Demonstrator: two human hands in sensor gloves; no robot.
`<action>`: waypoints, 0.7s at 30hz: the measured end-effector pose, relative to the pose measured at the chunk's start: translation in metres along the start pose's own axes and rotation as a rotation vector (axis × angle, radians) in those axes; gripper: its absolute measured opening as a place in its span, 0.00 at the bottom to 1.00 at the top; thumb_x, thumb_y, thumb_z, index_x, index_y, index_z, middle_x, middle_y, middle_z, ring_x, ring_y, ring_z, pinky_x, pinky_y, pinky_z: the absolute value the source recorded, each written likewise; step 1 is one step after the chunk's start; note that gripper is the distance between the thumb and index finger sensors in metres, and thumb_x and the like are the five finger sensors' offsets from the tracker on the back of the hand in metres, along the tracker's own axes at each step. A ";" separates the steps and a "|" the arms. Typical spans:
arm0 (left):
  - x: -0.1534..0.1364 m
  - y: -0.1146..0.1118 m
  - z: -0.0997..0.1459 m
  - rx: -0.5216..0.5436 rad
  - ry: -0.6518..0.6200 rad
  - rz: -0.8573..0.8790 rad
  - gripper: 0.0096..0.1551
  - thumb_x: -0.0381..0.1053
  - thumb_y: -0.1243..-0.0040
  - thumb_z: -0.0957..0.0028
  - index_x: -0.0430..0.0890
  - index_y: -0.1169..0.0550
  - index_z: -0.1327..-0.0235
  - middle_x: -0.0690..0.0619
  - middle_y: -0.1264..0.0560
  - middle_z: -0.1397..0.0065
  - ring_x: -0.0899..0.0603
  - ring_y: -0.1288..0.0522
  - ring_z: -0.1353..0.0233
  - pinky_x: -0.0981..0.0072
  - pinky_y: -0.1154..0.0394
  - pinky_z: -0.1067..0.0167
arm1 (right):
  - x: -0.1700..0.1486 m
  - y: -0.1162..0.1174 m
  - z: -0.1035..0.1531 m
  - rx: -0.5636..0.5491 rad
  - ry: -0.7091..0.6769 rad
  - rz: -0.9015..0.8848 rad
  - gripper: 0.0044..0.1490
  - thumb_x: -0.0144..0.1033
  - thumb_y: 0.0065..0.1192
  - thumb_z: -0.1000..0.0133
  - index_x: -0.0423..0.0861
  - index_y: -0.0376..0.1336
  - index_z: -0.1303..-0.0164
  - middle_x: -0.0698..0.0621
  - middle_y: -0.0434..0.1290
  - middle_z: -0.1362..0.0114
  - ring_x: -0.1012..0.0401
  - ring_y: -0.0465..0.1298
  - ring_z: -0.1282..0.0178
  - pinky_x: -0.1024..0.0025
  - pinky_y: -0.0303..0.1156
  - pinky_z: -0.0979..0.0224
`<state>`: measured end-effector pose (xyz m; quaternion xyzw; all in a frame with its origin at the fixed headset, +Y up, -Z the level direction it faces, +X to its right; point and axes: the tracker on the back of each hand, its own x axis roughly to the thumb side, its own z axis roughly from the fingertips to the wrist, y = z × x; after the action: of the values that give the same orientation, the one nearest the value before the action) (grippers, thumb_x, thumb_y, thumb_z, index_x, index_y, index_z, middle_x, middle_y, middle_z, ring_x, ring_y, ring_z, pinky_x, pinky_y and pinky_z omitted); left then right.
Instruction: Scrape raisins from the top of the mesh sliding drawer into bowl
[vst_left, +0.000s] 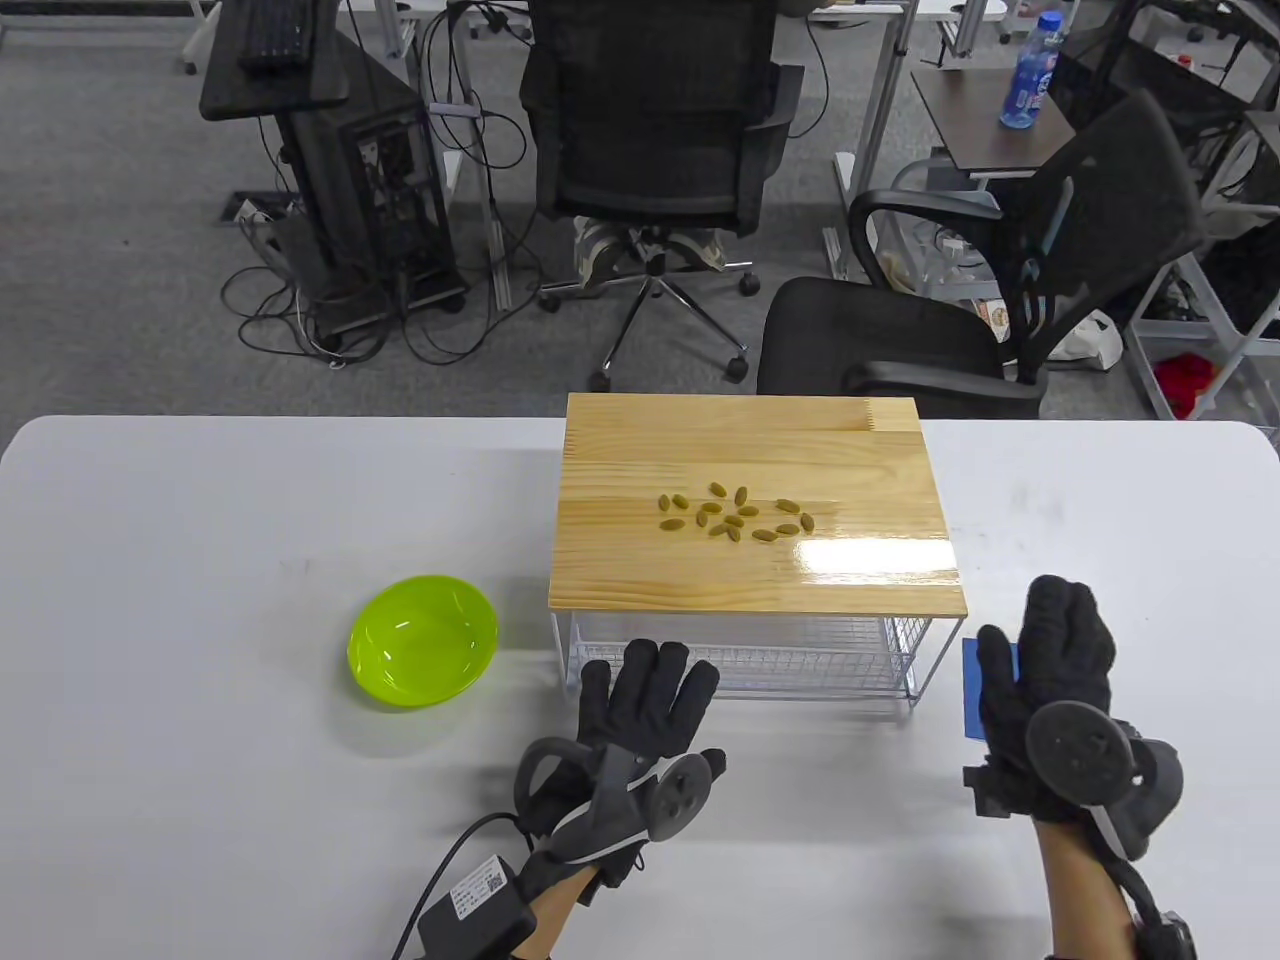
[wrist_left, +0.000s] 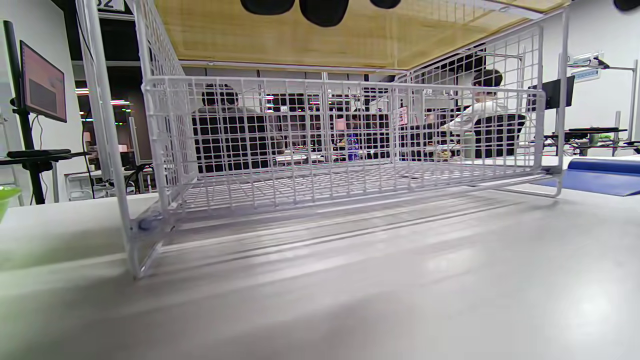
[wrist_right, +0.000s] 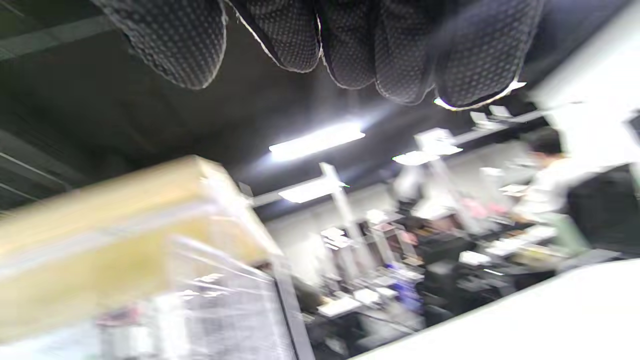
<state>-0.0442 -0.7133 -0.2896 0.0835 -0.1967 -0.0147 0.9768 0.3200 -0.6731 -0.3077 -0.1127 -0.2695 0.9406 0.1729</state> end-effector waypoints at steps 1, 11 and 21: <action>0.000 0.000 0.000 0.001 0.000 -0.004 0.45 0.73 0.57 0.46 0.61 0.47 0.14 0.51 0.46 0.08 0.35 0.46 0.09 0.33 0.47 0.19 | -0.008 0.005 -0.004 0.029 0.041 0.019 0.45 0.45 0.55 0.36 0.35 0.46 0.17 0.30 0.51 0.17 0.29 0.60 0.22 0.33 0.65 0.31; 0.002 0.005 -0.001 -0.004 -0.006 -0.016 0.45 0.73 0.58 0.46 0.61 0.47 0.14 0.52 0.45 0.08 0.36 0.46 0.09 0.33 0.47 0.18 | -0.065 0.066 -0.020 0.359 0.333 0.234 0.47 0.48 0.59 0.38 0.35 0.48 0.17 0.30 0.54 0.19 0.30 0.65 0.25 0.38 0.68 0.33; 0.003 0.005 -0.002 -0.033 -0.011 -0.019 0.45 0.73 0.58 0.46 0.62 0.46 0.14 0.52 0.45 0.08 0.36 0.46 0.09 0.33 0.47 0.18 | -0.069 0.096 -0.017 0.524 0.420 0.431 0.44 0.39 0.61 0.37 0.33 0.49 0.18 0.32 0.62 0.22 0.36 0.70 0.29 0.39 0.69 0.35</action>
<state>-0.0411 -0.7087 -0.2895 0.0693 -0.2010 -0.0277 0.9767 0.3635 -0.7677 -0.3659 -0.3086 0.0505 0.9488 0.0456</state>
